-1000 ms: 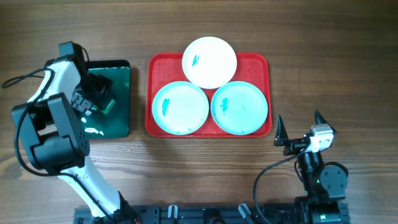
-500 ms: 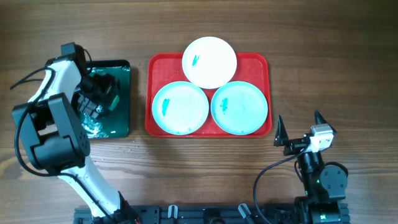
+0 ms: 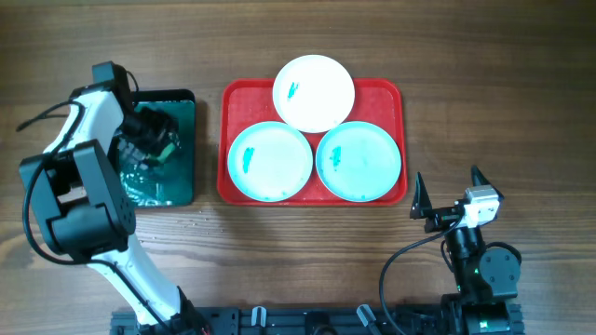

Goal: Clean dirty plates on tray and stack at the side
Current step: 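Dip and rub the held sponge in the soapy water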

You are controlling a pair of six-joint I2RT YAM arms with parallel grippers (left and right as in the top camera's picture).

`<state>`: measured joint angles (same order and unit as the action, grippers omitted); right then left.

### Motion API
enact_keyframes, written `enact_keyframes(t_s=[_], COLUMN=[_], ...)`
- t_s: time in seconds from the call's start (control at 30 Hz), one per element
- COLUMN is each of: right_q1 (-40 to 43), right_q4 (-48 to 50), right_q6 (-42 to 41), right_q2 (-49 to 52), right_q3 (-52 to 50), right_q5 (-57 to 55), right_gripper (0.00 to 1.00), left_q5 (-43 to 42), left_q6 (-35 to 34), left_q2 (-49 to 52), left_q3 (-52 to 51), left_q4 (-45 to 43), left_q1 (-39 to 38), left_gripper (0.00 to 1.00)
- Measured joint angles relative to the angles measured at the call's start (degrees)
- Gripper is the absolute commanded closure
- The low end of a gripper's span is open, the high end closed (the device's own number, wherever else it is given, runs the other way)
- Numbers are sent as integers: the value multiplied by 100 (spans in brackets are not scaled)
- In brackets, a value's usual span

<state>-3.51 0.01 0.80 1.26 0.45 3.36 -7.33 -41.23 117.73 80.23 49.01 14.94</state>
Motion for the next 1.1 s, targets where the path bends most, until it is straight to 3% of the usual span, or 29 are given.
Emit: enact_keyframes(t_s=[0.2, 0.23, 0.27, 0.3, 0.37, 0.5, 0.53, 0.57, 0.6, 0.77, 0.8, 0.87, 0.93, 0.97, 1.07, 1.1], right_q1=[0, 0, 0, 0, 0, 0, 0, 0, 0, 0, 0, 0, 0, 0, 0, 0], right_q4=[0, 0, 0, 0, 0, 0, 0, 0, 0, 0, 0, 0, 0, 0, 0, 0], right_q6=[-2, 0, -2, -2, -2, 0, 0, -2, -2, 0, 0, -2, 0, 0, -2, 0], right_q2=[0, 0, 0, 0, 0, 0, 0, 0, 0, 0, 0, 0, 0, 0, 0, 0], right_q3=[0, 0, 0, 0, 0, 0, 0, 0, 0, 0, 0, 0, 0, 0, 0, 0], right_q5=[0, 0, 0, 0, 0, 0, 0, 0, 0, 0, 0, 0, 0, 0, 0, 0], right_gripper=[0, 0, 0, 0, 0, 0, 1, 0, 0, 0, 0, 0, 0, 0, 0, 0], left_q5=[1025, 1121, 1187, 1241, 1355, 1373, 1373, 1370, 1370, 1228, 1145, 994, 763, 662, 289, 273], left_q6=[0, 0, 0, 2, 22, 35, 37, 37, 39, 57, 66, 66, 85, 83, 66, 61], left_q2=[13, 22, 31, 39, 52, 90, 90, 90, 90, 70, 68, 61, 55, 57, 55, 57], left_q3=[-15, -20, -20, -20, -42, -46, -46, -46, -46, 2, 15, 22, 24, 17, 0, -2], left_q4=[-649, -796, -883, -935, -1040, -1088, -1082, -1069, -1038, -614, -483, -280, -39, 33, 44, 39], left_q1=[0, 0, 2, 0, 4, 28, 28, 28, 28, 17, 17, 17, 42, 59, 85, 87], left_gripper=[0, 7, 18, 53, 96, 96, 80, 48, 0, 0, 5, 39, 85, 96, 94, 58])
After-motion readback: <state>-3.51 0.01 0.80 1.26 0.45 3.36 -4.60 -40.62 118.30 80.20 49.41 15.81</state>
